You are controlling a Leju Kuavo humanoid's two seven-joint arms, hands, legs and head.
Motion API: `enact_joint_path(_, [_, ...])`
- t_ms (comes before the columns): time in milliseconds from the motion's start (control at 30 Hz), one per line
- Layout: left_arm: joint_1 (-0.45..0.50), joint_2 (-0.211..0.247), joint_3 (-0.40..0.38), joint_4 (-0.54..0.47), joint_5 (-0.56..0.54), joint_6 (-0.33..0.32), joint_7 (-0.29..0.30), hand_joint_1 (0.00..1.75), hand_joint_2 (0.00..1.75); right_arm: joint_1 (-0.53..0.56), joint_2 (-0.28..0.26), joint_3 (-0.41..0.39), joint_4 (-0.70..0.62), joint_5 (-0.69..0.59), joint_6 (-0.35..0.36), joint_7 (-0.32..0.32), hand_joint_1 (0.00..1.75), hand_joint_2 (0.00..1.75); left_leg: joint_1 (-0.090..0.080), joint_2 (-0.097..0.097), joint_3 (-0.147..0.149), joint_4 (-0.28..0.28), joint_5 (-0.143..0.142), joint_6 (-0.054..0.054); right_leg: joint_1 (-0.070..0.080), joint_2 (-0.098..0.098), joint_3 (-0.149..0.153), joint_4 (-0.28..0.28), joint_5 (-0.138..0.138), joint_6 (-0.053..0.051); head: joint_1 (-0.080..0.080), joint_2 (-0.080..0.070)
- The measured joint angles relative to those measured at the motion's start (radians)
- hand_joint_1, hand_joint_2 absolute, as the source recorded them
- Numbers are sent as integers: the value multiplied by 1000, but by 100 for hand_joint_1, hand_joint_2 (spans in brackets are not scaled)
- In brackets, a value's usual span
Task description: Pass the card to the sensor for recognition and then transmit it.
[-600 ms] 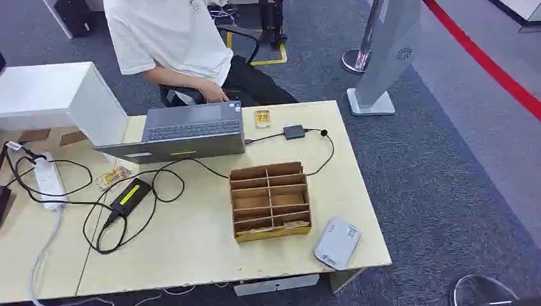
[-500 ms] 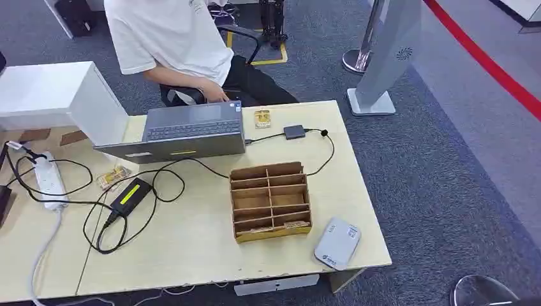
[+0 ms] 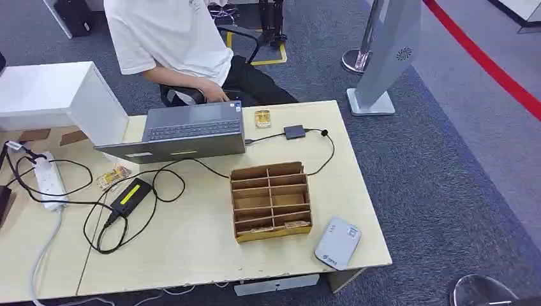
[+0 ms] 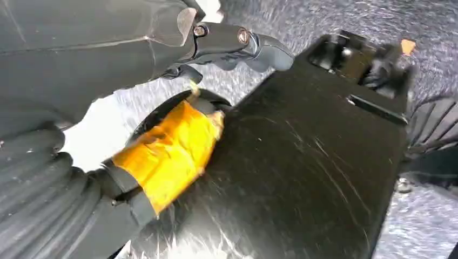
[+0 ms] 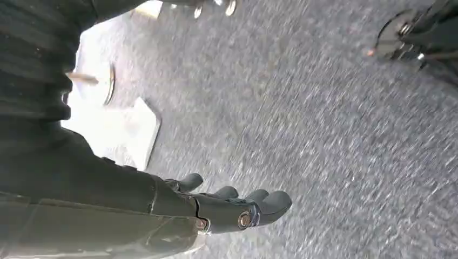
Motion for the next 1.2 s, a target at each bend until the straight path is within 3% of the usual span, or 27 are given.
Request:
enact_joint_path(533, [-93,-74,-115,57,-442,-112,40,0,175,-118,-178,64,59,-13,-293,1,0,175,0,0,0,1,1,1,0,0,0,0,2,0,0,0])
enact_joint_path(767, [-104,-81,-150,68,-504,-146,4,0,175,-184,-301,38,62,-48,-428,-34,0,175,-1,0,0,1,1,1,-1,0,0,0,2,0,0,0])
enact_joint_path(900, [-107,-84,-164,70,-509,-151,-4,0,175,-227,-365,19,62,-48,-437,-41,0,175,-1,0,0,2,1,2,-1,0,0,0,2,0,0,0])
enact_joint_path(1200, [-108,-89,-177,73,-525,-158,-23,0,175,-253,-406,2,61,-41,-468,-51,0,175,-1,0,-1,1,1,2,0,0,-1,0,2,0,-1,0])
